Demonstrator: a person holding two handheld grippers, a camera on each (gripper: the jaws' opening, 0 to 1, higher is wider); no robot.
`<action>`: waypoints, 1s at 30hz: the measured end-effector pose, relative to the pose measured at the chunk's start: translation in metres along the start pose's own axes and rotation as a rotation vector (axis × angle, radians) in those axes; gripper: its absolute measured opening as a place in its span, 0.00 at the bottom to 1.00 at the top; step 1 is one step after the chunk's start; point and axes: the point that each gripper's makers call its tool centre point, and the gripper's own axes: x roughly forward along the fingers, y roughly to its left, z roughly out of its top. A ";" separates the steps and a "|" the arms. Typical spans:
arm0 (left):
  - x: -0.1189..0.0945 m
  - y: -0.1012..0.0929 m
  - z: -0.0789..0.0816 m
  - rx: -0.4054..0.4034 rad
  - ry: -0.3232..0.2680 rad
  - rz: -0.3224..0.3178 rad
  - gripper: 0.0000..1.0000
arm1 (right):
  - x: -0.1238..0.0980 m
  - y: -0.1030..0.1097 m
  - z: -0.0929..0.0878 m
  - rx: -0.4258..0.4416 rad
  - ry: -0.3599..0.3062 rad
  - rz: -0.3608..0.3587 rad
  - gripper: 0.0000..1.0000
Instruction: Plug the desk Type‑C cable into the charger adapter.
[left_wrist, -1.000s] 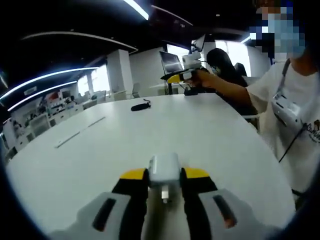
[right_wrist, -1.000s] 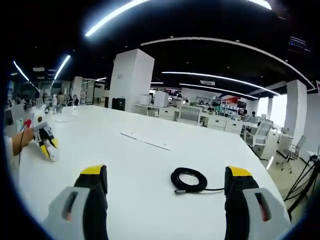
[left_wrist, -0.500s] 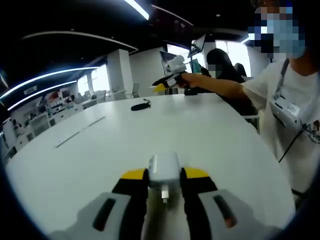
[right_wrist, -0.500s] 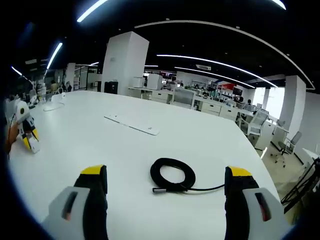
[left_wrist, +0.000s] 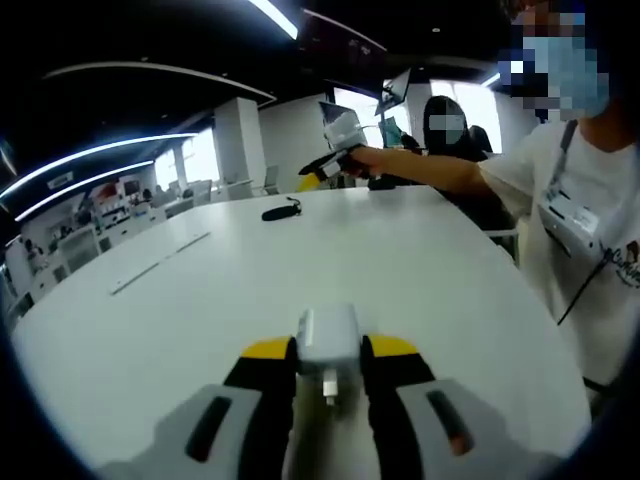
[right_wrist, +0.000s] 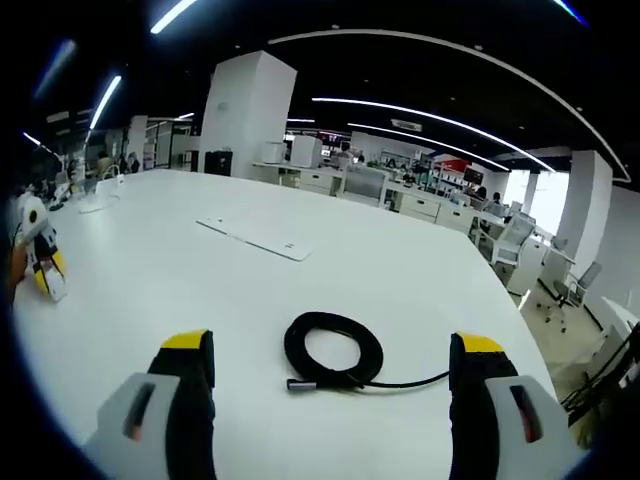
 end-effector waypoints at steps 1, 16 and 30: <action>0.000 0.000 0.000 0.000 0.001 0.000 0.26 | 0.002 -0.001 -0.001 -0.001 0.006 0.000 1.00; 0.000 0.000 -0.001 0.004 0.004 0.002 0.26 | 0.043 -0.015 -0.031 0.055 0.125 0.009 1.00; 0.000 -0.001 -0.002 0.008 0.010 0.004 0.26 | 0.060 -0.022 -0.055 0.131 0.201 0.019 0.93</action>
